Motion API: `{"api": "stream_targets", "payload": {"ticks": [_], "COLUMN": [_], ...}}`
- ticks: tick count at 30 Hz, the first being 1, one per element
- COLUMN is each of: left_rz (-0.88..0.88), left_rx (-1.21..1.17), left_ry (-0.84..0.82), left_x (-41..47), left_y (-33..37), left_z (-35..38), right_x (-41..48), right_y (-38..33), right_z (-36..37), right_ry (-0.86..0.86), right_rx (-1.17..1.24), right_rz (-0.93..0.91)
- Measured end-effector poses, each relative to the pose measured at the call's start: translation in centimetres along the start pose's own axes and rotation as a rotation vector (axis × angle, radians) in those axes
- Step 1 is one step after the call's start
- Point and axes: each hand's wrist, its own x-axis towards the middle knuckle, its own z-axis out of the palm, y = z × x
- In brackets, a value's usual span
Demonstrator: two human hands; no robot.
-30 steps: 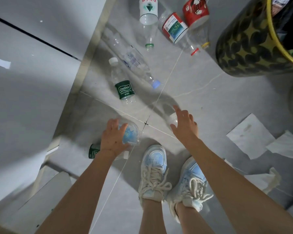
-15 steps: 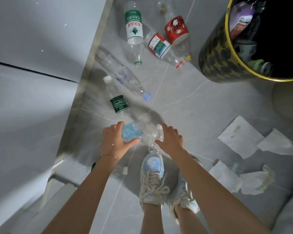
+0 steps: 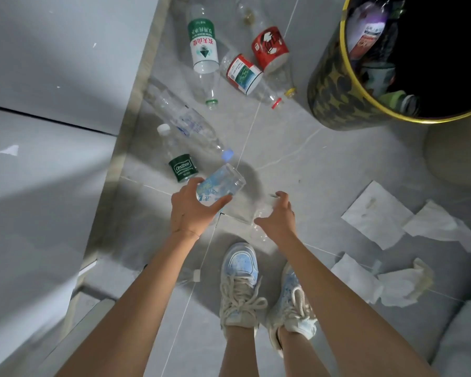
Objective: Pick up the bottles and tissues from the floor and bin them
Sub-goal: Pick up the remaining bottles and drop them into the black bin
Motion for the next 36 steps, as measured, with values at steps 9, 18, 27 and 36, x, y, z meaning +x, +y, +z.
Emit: {"api": "stream_targets", "payload": {"ticks": [9,18,27,36], "left_rz": [-0.221,-0.076,-0.013,0.303], "left_rx": [-0.417,-0.371,-0.376,-0.193], "left_ry": [-0.273,-0.470,-0.412,-0.125], "left_x": [-1.3,-1.1,-0.4,2.1], "left_y": [9.9,19.2,27.4,32.4], "left_z": [-3.4,-7.8,-8.4,-4.6], "right_x": [-4.7,-7.9,-7.0,-4.2], "right_y": [-6.1,-12.2,-13.2,-10.5], "right_z": [-12.6,-21.1,-29.6,-32.0], "right_ry": [0.069,0.103,0.235,0.469], "right_rx": [0.329,0.382,0.684,0.720], "right_rz": [-0.209,-0.288,-0.217,-0.076]}}
